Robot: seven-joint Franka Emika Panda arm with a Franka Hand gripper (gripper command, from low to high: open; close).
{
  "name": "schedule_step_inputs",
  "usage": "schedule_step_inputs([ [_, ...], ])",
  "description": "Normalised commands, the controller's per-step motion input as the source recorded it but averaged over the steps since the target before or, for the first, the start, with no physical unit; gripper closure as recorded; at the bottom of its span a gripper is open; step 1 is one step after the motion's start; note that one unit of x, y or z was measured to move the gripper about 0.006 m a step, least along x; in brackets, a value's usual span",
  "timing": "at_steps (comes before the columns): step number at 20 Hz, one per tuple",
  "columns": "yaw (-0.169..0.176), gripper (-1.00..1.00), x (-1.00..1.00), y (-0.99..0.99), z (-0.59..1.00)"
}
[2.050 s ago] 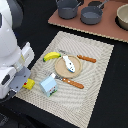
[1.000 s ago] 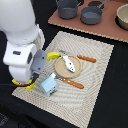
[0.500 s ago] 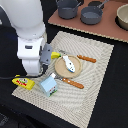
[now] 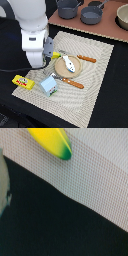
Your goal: Interact with the objects in diverse but meaningful ways.
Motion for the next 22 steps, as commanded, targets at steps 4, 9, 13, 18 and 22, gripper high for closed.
schedule_step_inputs([
  [4, 0.028, -1.0, 0.04, 0.4, -0.07],
  [9, 0.019, -1.0, 0.0, 0.29, -0.15],
  [13, 0.016, -1.0, -0.03, 0.18, -0.19],
  [18, 0.002, -1.0, -0.12, 0.07, -0.27],
  [22, 0.0, -1.0, -0.15, 0.08, -0.34],
])
